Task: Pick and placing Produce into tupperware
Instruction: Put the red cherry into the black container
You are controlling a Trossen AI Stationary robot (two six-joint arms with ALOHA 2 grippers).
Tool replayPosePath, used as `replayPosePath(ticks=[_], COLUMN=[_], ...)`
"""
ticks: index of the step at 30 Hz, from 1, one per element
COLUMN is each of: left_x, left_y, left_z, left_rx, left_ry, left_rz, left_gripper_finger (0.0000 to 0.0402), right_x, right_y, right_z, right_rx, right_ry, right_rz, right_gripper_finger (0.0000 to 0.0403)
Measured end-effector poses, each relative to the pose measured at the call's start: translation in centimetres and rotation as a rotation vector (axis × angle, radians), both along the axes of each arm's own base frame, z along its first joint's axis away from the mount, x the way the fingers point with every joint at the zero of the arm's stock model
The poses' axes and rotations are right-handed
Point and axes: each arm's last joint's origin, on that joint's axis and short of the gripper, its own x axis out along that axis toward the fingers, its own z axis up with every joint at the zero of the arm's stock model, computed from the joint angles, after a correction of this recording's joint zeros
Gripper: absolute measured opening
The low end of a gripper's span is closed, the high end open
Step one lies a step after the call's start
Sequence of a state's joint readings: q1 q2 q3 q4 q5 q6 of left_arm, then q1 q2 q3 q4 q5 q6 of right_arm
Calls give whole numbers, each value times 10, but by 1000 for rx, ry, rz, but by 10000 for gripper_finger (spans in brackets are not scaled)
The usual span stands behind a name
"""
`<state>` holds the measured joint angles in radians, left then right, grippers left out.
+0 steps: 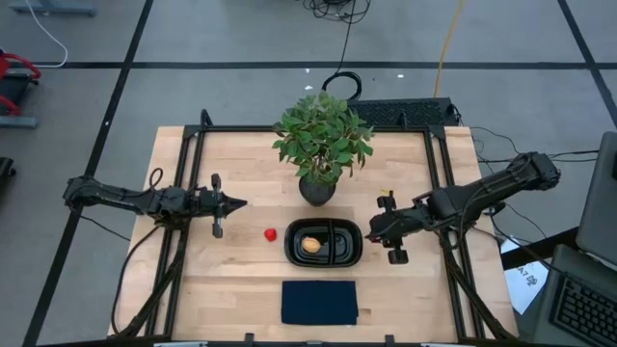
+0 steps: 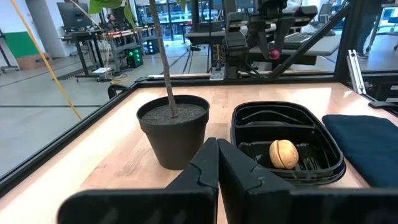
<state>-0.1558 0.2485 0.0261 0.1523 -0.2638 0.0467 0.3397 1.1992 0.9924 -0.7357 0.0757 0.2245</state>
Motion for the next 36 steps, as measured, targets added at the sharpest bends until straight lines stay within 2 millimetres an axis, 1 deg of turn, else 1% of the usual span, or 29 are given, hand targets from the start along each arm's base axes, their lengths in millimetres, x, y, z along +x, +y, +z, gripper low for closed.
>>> replayPosePath(ticks=[3, 20, 24, 29, 34, 36], left_x=[0, 0, 0, 0, 0, 0], left_y=[0, 0, 0, 0, 0, 0], left_z=[0, 0, 0, 0, 0, 0], left_rx=[0, 1, 1, 1, 0, 0], left_ry=[0, 0, -1, -1, -2, -2], left_rz=[0, 0, 0, 0, 0, 0], left_gripper_finger=[1, 1, 1, 1, 1, 1], right_x=[1, 1, 2, 9, 22, 31], right_y=[0, 0, -3, -14, -20, -21], right_z=[3, 3, 3, -1, -11, -15], right_rx=[3, 2, -57, -79, -99, -76], right_ry=[-12, -13, -33, -72, -66, -81], right_rz=[0, -2, -41, -104, -93, -68], right_gripper_finger=[94, 94, 94, 94, 93, 93])
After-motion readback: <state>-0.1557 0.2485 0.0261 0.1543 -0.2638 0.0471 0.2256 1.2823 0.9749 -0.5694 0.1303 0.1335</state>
